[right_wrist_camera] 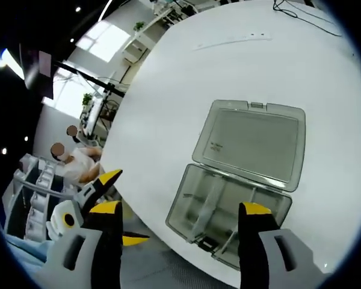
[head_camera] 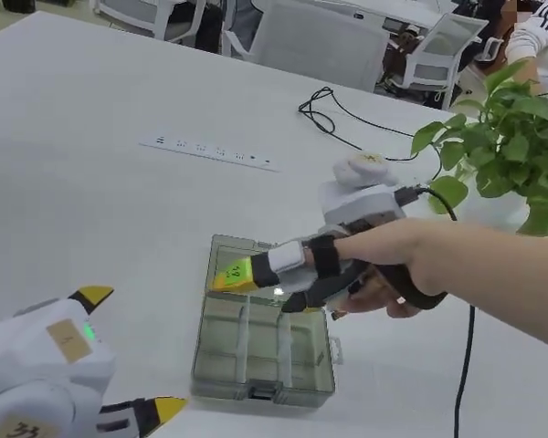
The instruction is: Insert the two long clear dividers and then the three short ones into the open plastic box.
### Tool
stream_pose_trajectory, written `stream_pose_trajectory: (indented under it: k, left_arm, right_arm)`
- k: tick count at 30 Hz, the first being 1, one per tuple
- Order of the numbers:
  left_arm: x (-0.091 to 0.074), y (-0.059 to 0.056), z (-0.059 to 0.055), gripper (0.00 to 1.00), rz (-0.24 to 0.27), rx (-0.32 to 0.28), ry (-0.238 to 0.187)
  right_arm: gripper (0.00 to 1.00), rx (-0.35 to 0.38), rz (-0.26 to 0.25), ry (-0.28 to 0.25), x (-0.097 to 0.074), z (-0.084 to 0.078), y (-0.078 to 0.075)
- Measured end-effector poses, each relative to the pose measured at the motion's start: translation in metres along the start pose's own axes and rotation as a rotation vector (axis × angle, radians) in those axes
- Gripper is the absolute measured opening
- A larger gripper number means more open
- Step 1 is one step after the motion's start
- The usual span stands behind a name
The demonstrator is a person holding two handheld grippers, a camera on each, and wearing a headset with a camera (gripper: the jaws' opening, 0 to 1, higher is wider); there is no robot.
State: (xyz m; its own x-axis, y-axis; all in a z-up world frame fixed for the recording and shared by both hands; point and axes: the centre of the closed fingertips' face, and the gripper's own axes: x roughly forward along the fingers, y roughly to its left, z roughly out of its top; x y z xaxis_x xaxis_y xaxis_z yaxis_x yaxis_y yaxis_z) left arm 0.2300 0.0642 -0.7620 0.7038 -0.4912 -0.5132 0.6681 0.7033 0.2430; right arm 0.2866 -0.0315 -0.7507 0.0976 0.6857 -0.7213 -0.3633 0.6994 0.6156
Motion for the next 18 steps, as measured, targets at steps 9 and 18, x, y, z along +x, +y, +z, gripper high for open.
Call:
stream_pose_trajectory:
  k: [9,18]
  left_arm:
    - [0.0,0.0,-0.002,0.82,-0.005,-0.018,0.009]
    - [0.0,-0.001,-0.003,0.83,-0.021,-0.08,0.003]
  right_arm:
    - [0.95,-0.072,0.028,-0.135,-0.022,-0.006,-0.011]
    - [1.0,-0.107,0.035,-0.233,-0.037,-0.021,-0.028]
